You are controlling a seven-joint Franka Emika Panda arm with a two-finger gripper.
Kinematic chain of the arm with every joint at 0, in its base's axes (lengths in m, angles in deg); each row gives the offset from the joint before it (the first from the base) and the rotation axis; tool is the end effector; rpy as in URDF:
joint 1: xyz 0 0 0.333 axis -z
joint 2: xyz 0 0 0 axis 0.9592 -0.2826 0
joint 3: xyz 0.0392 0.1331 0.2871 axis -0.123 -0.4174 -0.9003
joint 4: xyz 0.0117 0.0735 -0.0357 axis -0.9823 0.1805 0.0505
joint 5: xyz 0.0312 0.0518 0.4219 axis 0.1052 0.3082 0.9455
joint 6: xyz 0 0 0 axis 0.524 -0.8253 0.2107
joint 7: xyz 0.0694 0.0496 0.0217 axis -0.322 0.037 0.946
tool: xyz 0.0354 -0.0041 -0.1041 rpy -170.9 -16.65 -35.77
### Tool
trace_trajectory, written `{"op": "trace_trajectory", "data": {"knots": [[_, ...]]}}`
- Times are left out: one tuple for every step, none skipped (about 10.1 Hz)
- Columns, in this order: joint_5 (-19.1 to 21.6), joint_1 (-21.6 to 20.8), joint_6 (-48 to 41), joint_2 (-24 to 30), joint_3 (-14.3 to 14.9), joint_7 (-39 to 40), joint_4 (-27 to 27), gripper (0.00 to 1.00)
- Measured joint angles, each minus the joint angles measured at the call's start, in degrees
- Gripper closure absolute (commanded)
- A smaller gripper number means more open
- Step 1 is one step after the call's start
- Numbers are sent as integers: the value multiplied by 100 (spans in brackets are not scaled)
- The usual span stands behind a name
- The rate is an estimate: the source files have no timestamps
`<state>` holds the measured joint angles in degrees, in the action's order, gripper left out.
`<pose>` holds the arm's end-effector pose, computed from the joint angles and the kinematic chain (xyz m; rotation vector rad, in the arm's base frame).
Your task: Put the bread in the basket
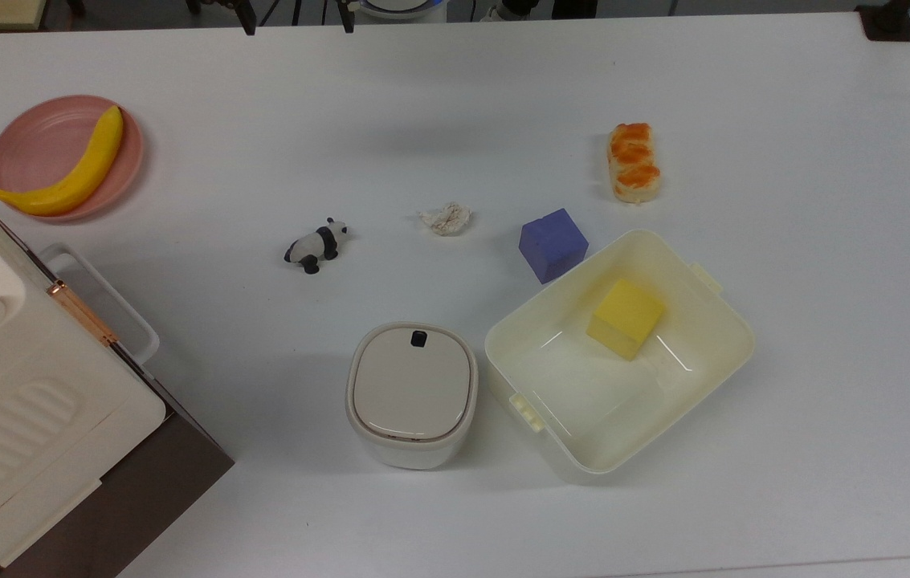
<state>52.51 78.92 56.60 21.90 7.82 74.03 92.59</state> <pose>0.5992 -0.0611 0.6154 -3.0778 0.0200 0.0903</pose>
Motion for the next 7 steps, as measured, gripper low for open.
{"op": "trace_trajectory", "data": {"knots": [[0, -72, 0, -1, 27, 2, 0, 0], [-1, -211, 0, -3, 114, 2, 0, 0], [-1, -299, 0, -4, 197, 2, 1, 0], [-1, -317, 0, -4, 229, 2, 1, 0], [-1, -318, 0, -5, 237, 2, 1, 0], [-1, -319, 0, -5, 238, 2, 1, 0], [-1, -319, 0, -5, 238, 2, 1, 0]]}}
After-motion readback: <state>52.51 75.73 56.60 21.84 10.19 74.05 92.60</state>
